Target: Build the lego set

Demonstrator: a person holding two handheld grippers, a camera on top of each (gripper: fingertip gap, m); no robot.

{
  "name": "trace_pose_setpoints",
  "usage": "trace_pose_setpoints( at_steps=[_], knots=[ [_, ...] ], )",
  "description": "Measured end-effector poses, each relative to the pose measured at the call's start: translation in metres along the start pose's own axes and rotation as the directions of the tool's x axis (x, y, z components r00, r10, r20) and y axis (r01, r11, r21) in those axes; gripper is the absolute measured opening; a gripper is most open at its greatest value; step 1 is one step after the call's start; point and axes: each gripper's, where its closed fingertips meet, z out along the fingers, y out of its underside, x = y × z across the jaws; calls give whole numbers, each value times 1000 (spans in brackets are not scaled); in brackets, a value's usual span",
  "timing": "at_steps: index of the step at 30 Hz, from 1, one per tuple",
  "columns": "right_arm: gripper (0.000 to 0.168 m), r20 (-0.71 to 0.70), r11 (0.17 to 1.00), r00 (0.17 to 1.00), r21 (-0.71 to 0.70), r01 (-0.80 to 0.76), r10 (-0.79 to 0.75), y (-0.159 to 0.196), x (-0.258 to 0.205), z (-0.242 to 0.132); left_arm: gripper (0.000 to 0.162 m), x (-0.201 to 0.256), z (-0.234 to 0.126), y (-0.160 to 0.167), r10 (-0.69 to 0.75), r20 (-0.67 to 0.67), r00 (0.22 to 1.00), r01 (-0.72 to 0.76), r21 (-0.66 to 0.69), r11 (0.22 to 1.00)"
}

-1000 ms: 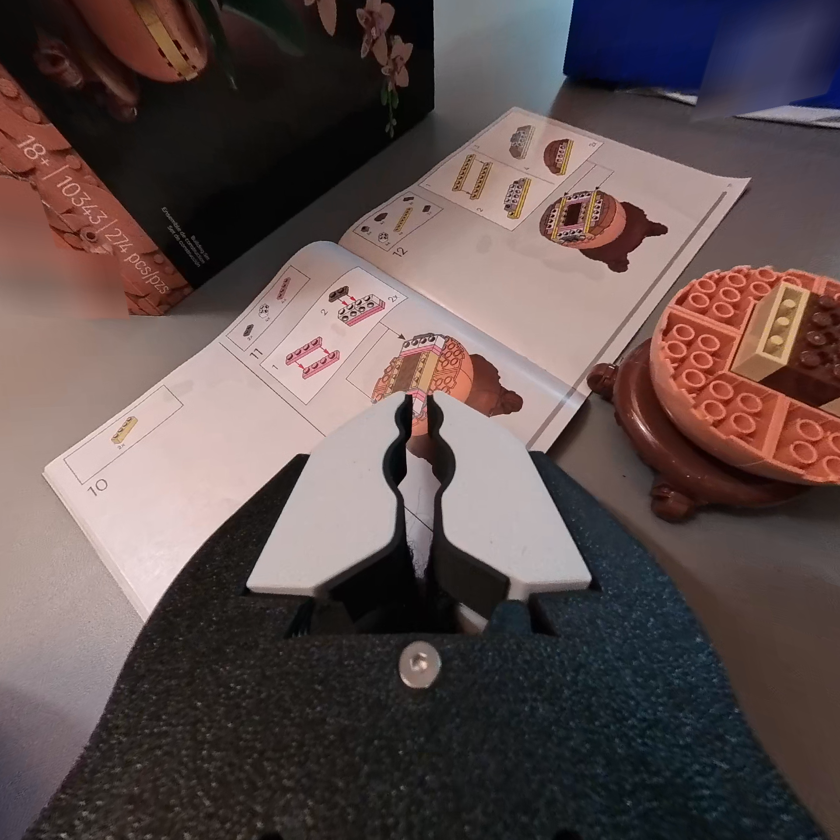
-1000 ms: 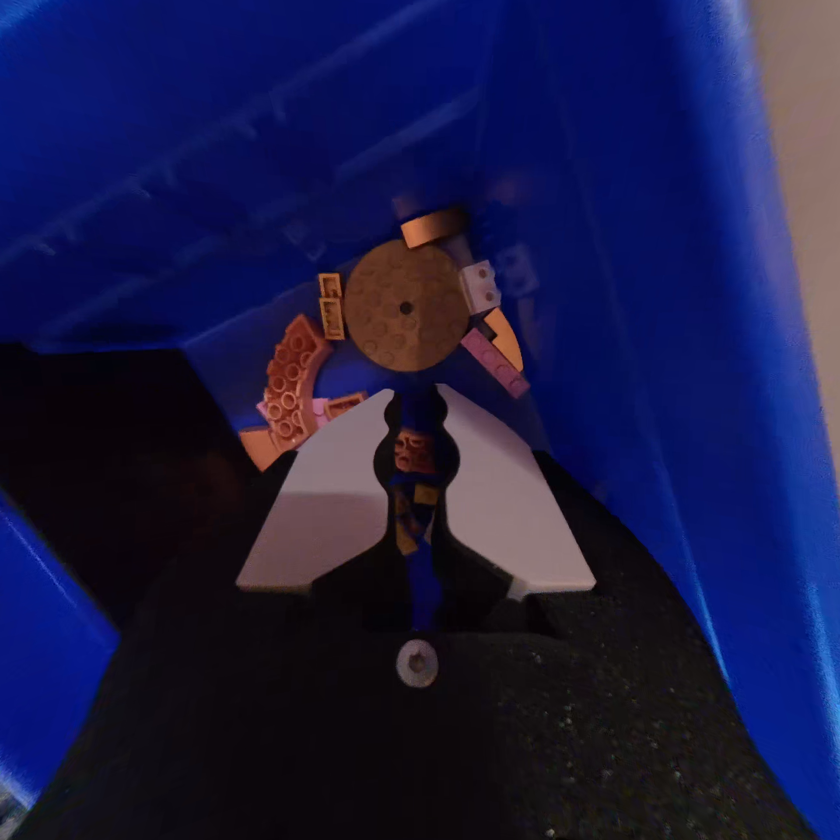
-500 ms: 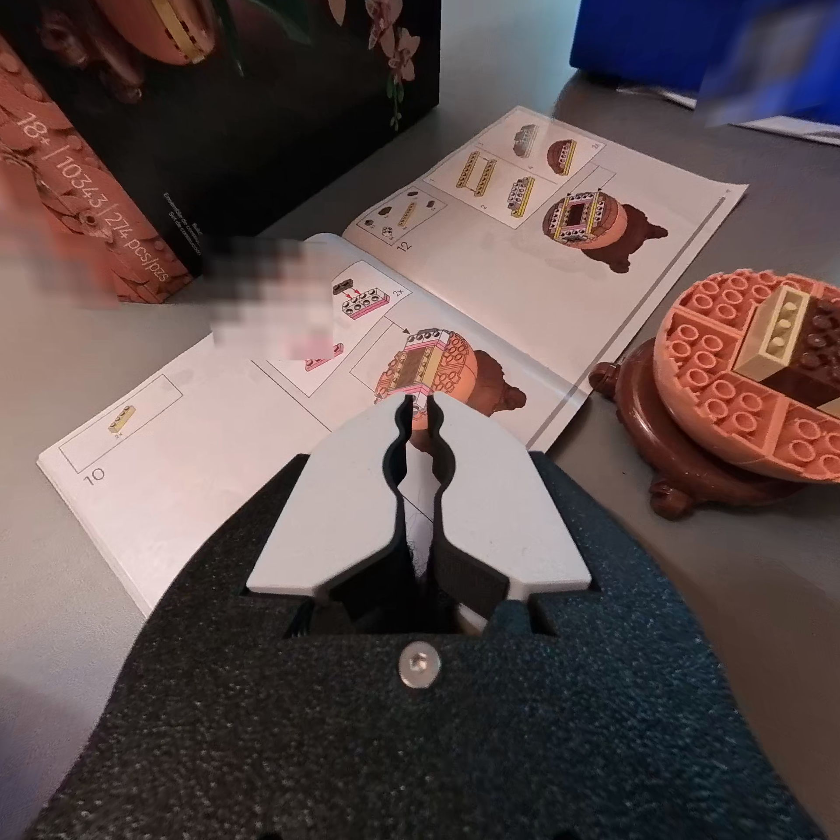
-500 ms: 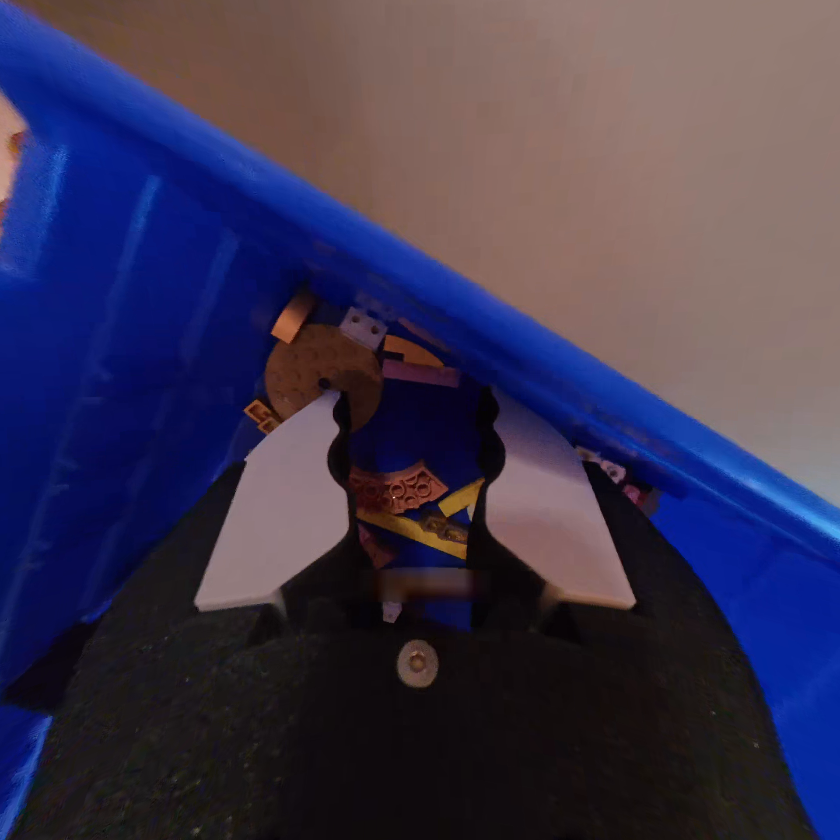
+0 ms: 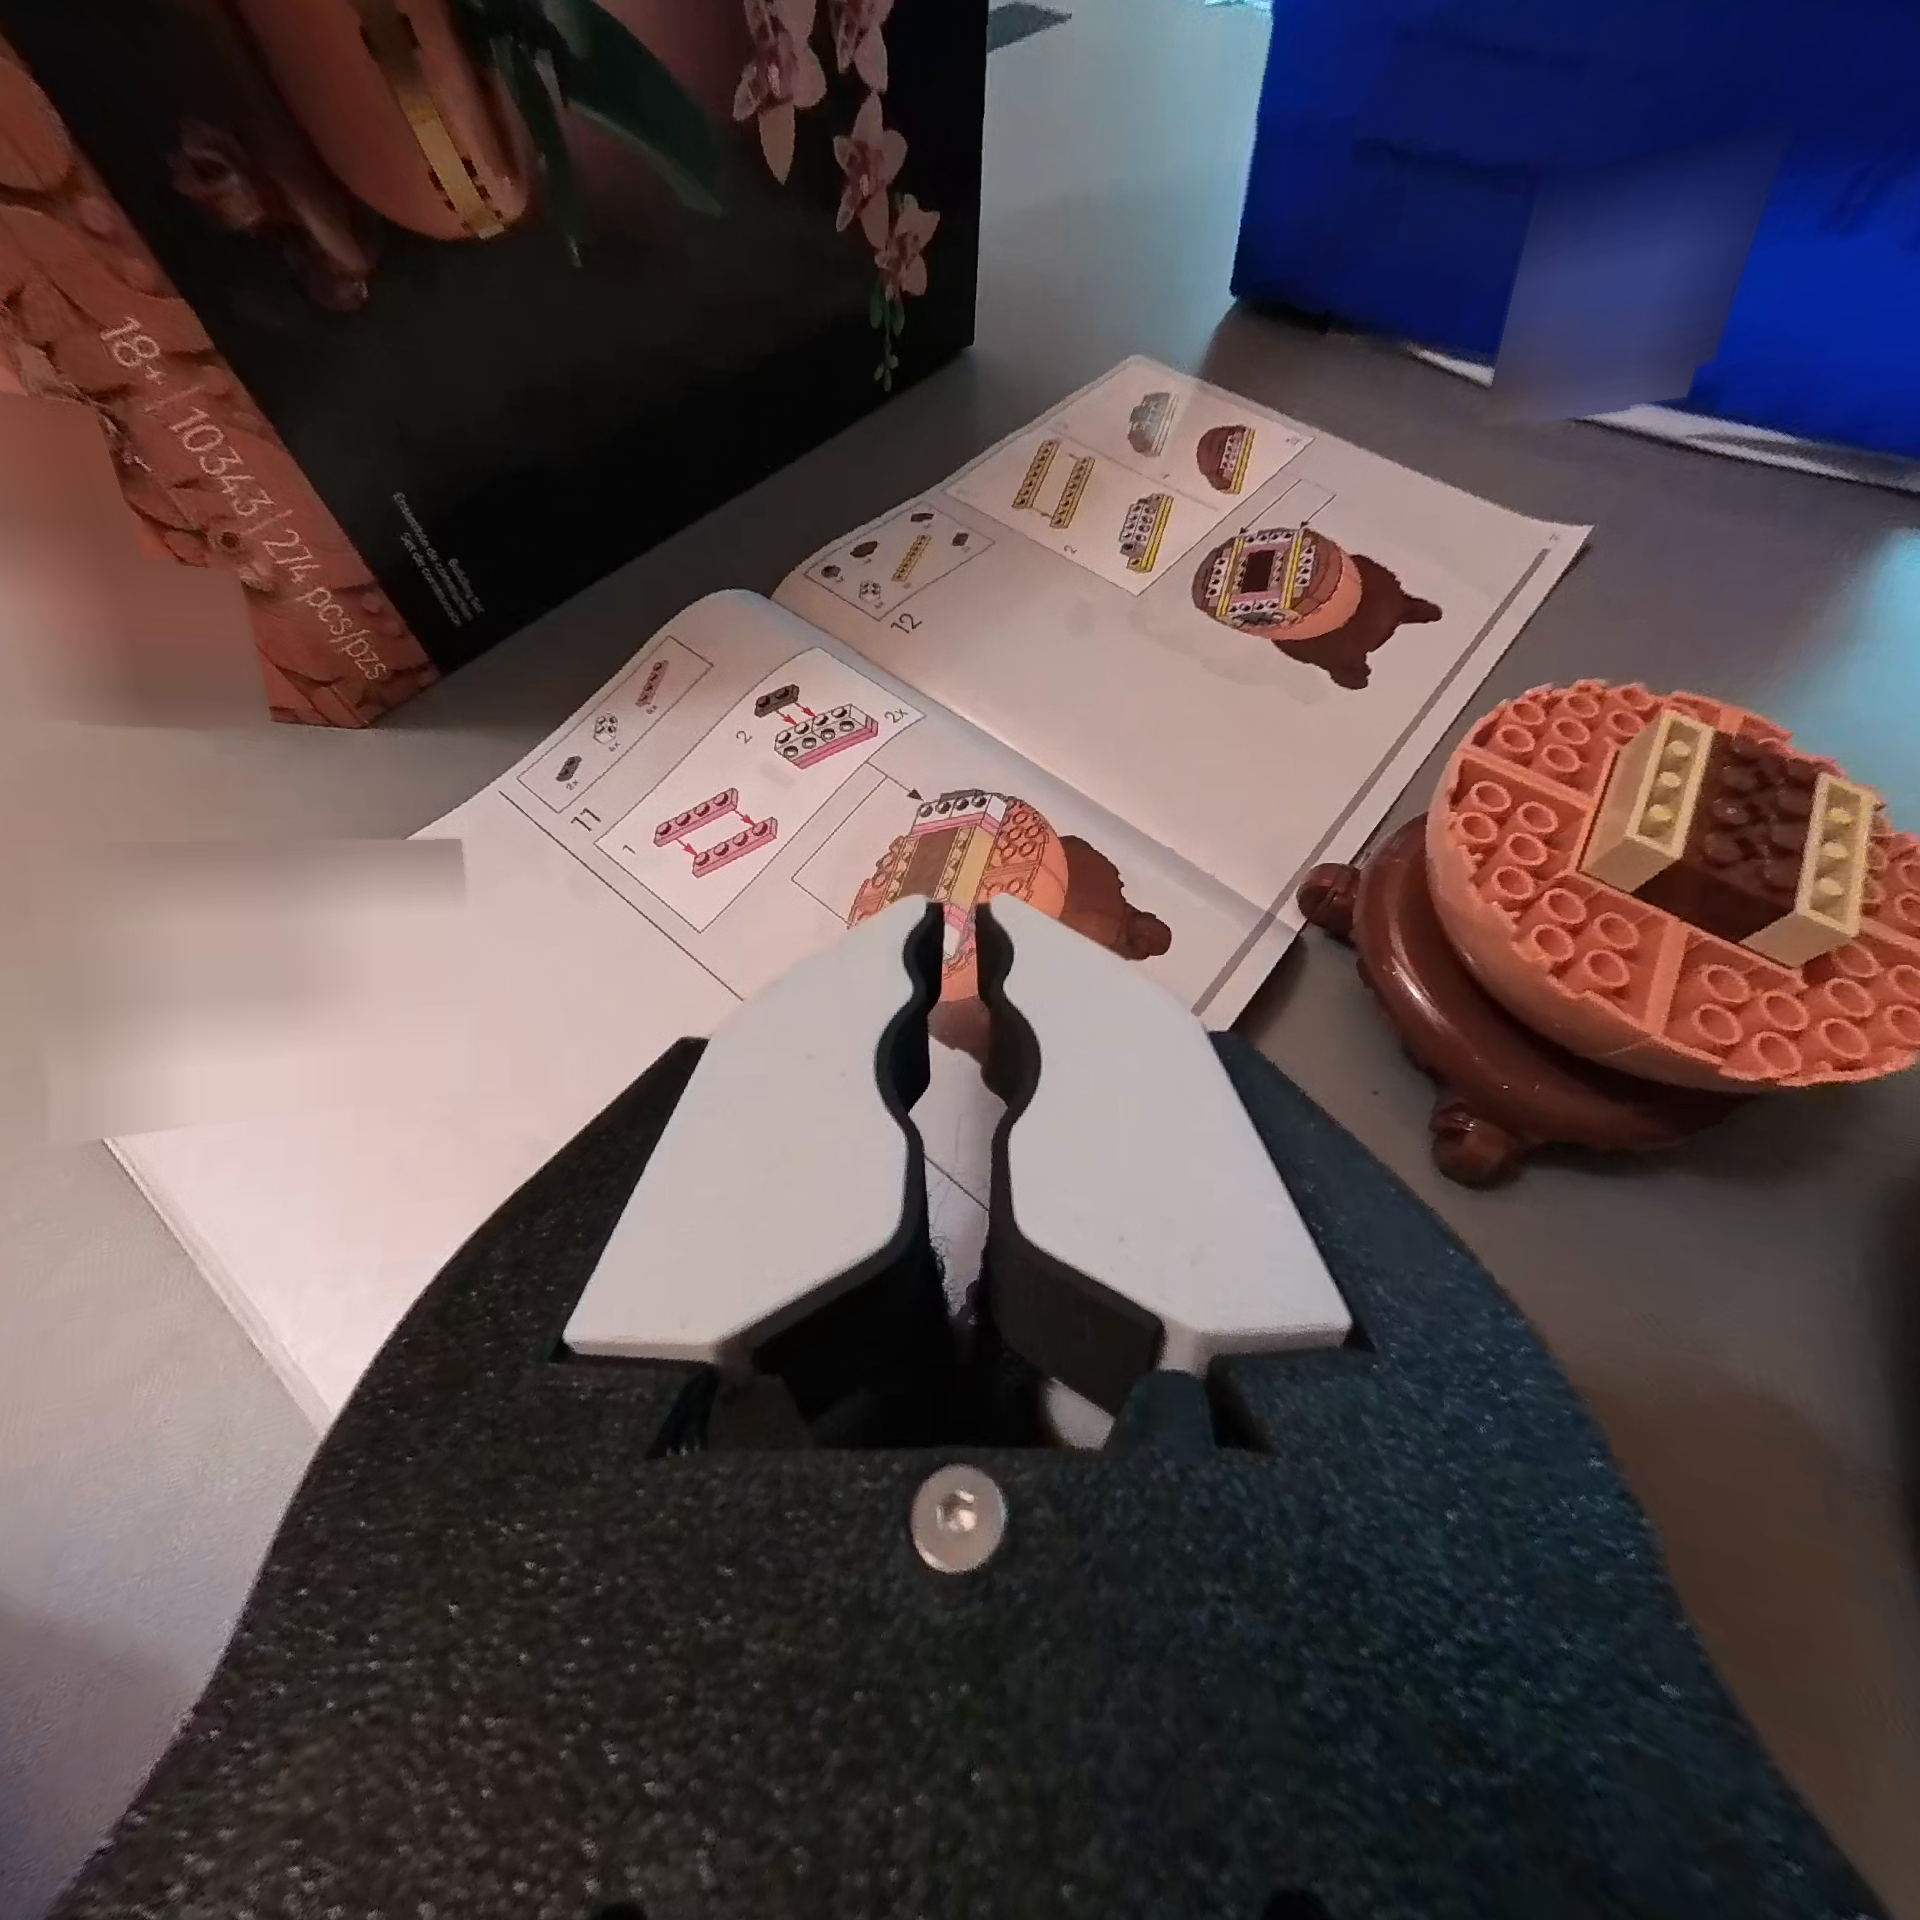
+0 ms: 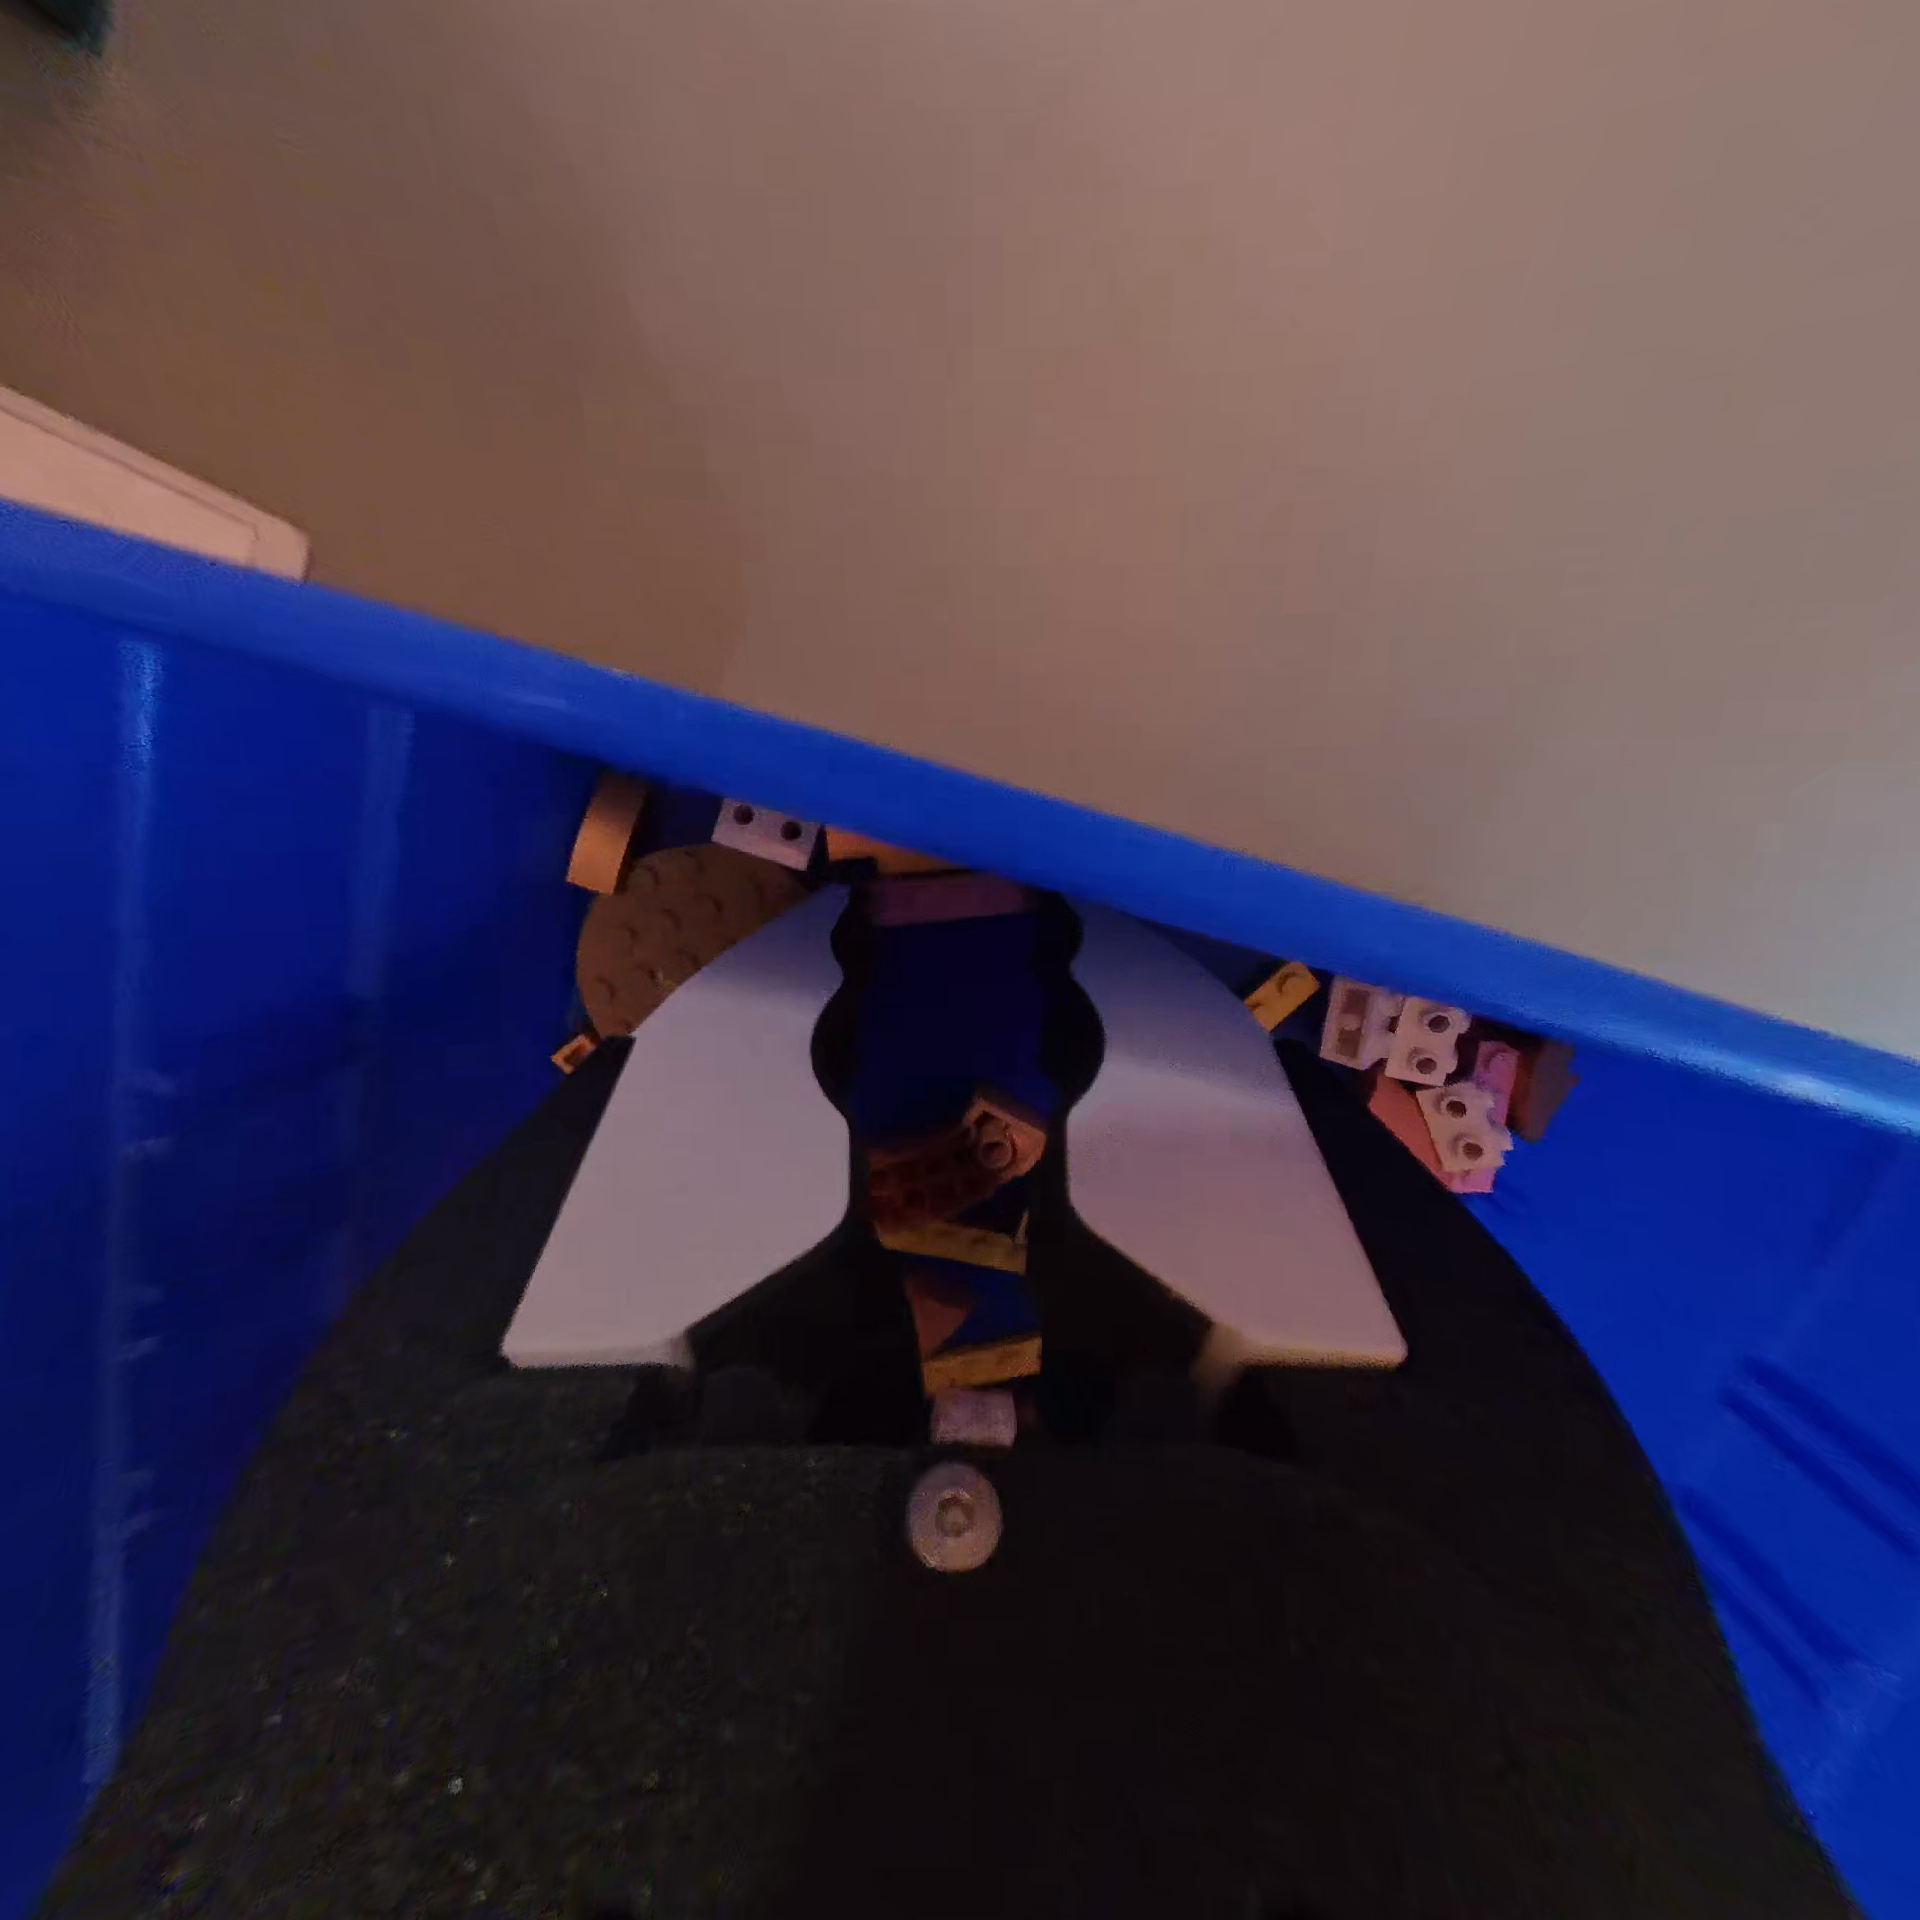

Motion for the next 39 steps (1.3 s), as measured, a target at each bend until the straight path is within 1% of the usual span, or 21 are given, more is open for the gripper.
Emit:
trace_pose_setpoints(
  at_steps=[4,6,9,11,13,17,20,22,24,26,27,30,33,36,39],
  knots=[
    [30,-3,993,998,-107,55,-56,18,5,-10,5,0,-3,-3,-16,-14,1000,17,27,999],
    [30,-17,989,995,-114,98,-100,24,10,-17,5,-1,-3,-3,-25,-13,1000,25,30,999],
    [30,-21,980,982,-75,183,-185,26,14,-30,5,-2,-3,-3,-34,-10,999,34,28,999],
    [30,-52,969,968,-2,245,-245,20,13,-44,5,-3,-3,-3,-37,-7,999,38,31,999],
    [30,-74,953,956,85,290,-285,10,3,-63,5,-4,-3,-4,-40,-4,999,40,33,999],
    [30,-97,895,929,249,371,-358,-15,-47,-112,5,-4,-4,-5,-38,-5,999,38,42,998],
    [30,-72,823,893,362,438,-444,-31,-115,-141,6,-2,-8,-9,-17,-1,1000,17,85,996],
    [30,-59,762,855,426,489,-515,-37,-167,-147,6,-1,-12,-12,1,6,1000,-2,118,993],
    [30,-49,708,815,468,529,-577,-41,-213,-140,6,1,-15,-15,20,9,1000,-21,148,989],
    [30,-53,665,783,494,560,-620,-47,-246,-122,6,3,-17,-17,39,6,999,-40,170,985],
    [30,-37,656,771,499,566,-636,-49,-260,-110,7,5,-18,-18,48,2,999,-48,178,983],
    [30,75,649,726,517,558,-684,-52,-294,-76,7,8,-22,-21,73,-4,997,-71,209,975],
    [30,148,628,650,480,612,-746,-52,-313,-49,7,9,-26,-24,76,-2,997,-73,244,967],
    [30,174,565,553,450,691,-815,-55,-322,-32,8,7,-30,-26,55,-7,998,-51,273,961],
    [30,227,564,519,409,717,-824,-58,-322,-20,8,4,-33,-29,28,-13,1000,-23,302,953]
  ],
)
